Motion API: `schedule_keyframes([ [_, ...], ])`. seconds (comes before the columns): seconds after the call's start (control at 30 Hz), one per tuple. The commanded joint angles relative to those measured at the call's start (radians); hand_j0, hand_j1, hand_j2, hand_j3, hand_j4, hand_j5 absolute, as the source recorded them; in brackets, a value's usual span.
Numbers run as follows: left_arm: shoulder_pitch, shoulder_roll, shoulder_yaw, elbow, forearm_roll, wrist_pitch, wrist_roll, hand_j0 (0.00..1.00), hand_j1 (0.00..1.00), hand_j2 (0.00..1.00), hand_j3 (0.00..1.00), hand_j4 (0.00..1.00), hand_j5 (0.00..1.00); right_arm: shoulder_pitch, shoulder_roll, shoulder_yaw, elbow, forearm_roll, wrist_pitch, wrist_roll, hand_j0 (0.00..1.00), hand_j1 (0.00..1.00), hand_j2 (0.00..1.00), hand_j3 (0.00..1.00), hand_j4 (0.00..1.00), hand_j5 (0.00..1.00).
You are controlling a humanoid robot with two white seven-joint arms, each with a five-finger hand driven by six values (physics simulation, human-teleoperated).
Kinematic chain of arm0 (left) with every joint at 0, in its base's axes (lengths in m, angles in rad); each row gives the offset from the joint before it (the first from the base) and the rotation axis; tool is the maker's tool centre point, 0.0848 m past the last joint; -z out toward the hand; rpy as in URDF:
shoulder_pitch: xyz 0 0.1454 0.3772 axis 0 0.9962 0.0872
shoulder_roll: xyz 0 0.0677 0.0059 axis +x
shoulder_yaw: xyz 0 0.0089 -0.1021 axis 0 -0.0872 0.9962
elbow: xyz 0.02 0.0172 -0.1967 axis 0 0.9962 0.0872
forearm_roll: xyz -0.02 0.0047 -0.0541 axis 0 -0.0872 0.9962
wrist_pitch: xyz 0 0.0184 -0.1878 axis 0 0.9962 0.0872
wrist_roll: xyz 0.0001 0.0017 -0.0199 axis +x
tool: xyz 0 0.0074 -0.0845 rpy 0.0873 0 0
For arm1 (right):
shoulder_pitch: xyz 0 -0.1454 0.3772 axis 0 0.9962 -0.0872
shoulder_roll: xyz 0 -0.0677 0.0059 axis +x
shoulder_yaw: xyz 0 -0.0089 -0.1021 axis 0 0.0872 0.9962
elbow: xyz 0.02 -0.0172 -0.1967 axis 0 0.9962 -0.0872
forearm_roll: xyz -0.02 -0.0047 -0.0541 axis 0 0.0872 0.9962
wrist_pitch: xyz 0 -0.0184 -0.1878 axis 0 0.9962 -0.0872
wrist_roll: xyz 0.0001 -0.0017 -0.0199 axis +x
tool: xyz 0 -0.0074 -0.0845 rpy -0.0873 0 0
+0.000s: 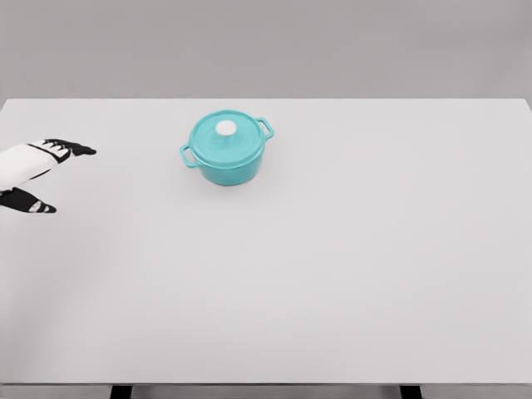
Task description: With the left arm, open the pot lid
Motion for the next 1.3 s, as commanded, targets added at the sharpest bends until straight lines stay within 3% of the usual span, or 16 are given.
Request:
schedule_keyframes([
  [0.0,0.000,-0.005,0.000,0.004,0.006,0.002,0.000,1.00,1.00,1.00,1.00,1.00,1.00,0.000,0.000,-0.001,0.001,-0.001,0.000,0.001,1.00,1.00,1.00,1.00,1.00,1.00],
  [0.2,-0.011,-0.017,-0.002,0.004,0.003,0.002,-0.015,1.00,1.00,1.00,1.00,1.00,1.00,0.012,0.000,-0.001,0.004,0.001,0.000,-0.001,1.00,1.00,1.00,1.00,1.00,1.00],
  [0.37,-0.117,-0.046,-0.031,0.007,-0.055,0.002,-0.109,1.00,1.00,1.00,1.00,1.00,1.00,0.012,0.000,-0.001,0.006,0.001,0.000,-0.001,1.00,1.00,1.00,1.00,1.00,1.00],
  [0.4,-0.143,-0.040,-0.066,0.010,-0.059,0.002,-0.109,1.00,1.00,1.00,1.00,1.00,1.00,0.012,0.000,-0.001,0.006,0.001,0.000,-0.001,1.00,1.00,1.00,1.00,1.00,1.00],
  [0.47,-0.327,-0.011,-0.316,0.033,0.000,0.002,-0.106,1.00,1.00,1.00,1.00,1.00,1.00,0.012,0.000,-0.001,0.004,0.001,0.000,-0.001,1.00,1.00,1.00,1.00,1.00,1.00],
  [0.5,-0.373,-0.009,-0.368,0.074,0.062,0.002,-0.106,1.00,1.00,1.00,1.00,1.00,1.00,0.012,0.000,-0.001,0.004,0.001,0.000,-0.001,1.00,1.00,1.00,1.00,1.00,1.00],
  [0.53,-0.487,-0.009,-0.501,0.214,0.205,0.002,-0.106,1.00,1.00,1.00,1.00,1.00,1.00,0.012,0.000,-0.001,0.006,0.001,0.000,-0.001,1.00,1.00,1.00,1.00,1.00,1.00],
  [0.6,-0.644,-0.017,-0.752,0.248,0.215,0.002,-0.107,1.00,1.00,1.00,1.00,1.00,1.00,0.011,0.000,-0.001,0.006,0.001,0.000,-0.001,1.00,1.00,1.00,1.00,1.00,1.00],
  [0.67,-0.725,-0.022,-0.830,0.245,0.201,0.002,-0.110,1.00,1.00,1.00,1.00,1.00,1.00,0.012,0.000,-0.001,0.004,0.001,0.000,-0.001,1.00,1.00,1.00,1.00,1.00,1.00],
  [0.73,-0.799,-0.052,-0.836,0.242,0.201,0.002,-0.110,1.00,1.00,1.00,1.00,1.00,1.00,0.012,0.000,-0.001,0.004,0.001,0.000,-0.001,1.00,1.00,1.00,1.00,1.00,1.00],
  [0.93,-0.900,-0.192,-0.872,0.239,0.199,0.002,-0.110,1.00,1.00,1.00,1.00,1.00,1.00,0.012,0.000,-0.001,0.004,0.001,0.000,-0.001,1.00,1.00,1.00,1.00,1.00,1.00],
  [1.17,-0.930,-0.308,-0.866,0.249,0.141,0.002,-0.109,1.00,1.00,1.00,1.00,1.00,1.00,0.012,0.000,-0.001,0.004,0.001,0.000,-0.001,1.00,1.00,1.00,1.00,1.00,1.00],
  [1.27,-0.930,-0.350,-0.870,0.249,0.060,0.002,-0.109,1.00,1.00,1.00,1.00,1.00,1.00,0.012,0.000,-0.001,0.006,0.001,0.000,-0.001,1.00,1.00,1.00,1.00,1.00,1.00],
])
